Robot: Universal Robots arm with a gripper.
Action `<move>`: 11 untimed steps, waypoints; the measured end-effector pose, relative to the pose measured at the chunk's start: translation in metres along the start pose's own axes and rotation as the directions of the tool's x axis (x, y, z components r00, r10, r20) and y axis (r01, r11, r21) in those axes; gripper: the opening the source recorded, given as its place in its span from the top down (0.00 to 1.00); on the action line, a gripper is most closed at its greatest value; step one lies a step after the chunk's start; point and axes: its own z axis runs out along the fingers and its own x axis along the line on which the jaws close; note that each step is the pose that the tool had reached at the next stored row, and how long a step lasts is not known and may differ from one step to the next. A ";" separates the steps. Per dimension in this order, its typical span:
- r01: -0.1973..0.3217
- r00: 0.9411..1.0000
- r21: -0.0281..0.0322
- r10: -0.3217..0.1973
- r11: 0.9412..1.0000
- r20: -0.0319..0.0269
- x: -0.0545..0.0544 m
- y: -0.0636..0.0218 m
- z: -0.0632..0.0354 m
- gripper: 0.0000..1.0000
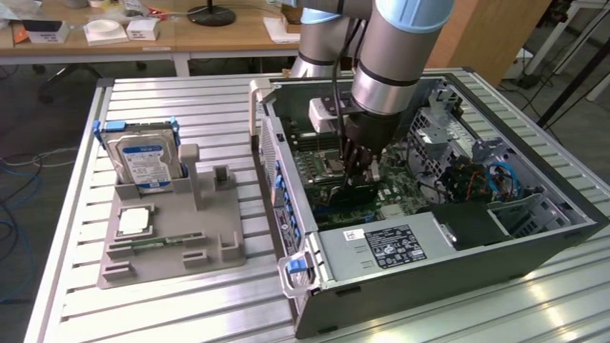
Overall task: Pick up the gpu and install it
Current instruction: 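Press down on the gpu until it lock into place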
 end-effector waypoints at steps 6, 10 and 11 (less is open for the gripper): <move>0.000 1.000 0.000 0.000 1.000 0.000 0.000 0.0112 -0.0168 0.89; 0.000 1.000 0.000 0.000 1.000 0.000 0.000 0.0294 -0.0210 0.89; 0.000 1.000 0.000 0.000 1.000 0.000 0.000 0.0334 -0.0223 0.89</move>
